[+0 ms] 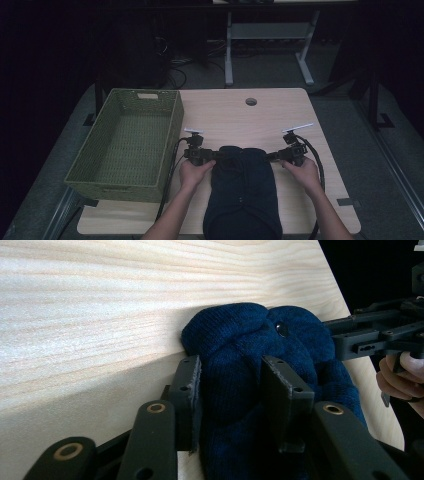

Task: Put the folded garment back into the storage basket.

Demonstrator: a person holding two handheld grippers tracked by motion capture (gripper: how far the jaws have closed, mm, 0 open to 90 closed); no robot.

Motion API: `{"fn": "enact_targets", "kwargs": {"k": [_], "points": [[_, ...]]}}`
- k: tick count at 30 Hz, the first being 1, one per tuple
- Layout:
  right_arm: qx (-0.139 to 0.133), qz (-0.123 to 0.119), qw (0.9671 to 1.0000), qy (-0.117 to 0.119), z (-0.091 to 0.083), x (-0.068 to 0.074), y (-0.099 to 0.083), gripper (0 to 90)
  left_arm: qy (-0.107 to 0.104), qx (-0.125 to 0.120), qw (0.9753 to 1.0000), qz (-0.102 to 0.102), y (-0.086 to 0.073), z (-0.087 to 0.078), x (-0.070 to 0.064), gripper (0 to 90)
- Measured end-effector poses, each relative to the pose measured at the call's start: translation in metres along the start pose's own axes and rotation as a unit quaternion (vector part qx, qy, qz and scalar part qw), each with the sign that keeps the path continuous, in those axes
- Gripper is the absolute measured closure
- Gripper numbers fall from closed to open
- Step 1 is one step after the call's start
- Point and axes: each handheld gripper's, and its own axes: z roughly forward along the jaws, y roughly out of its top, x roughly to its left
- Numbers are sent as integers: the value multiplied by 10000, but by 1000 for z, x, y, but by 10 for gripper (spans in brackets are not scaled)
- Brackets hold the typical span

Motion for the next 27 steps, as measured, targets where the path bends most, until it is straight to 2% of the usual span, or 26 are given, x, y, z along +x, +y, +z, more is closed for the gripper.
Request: {"fn": "enact_targets", "kwargs": {"k": [7,12,18,27], "points": [[20,34,10000,71,2,-2,1,739,8,50,10000,9,0,0,1,677],[19,10,10000,32,1,0,2,775,20,60,10000,34,0,0,2,769],[15,15,10000,52,1,-1,3,783,-15,114,9999,90,0,0,2,810],[3,20,9999,116,-1,0,6,787,-34,40,9999,129,4,-2,0,830]]}}
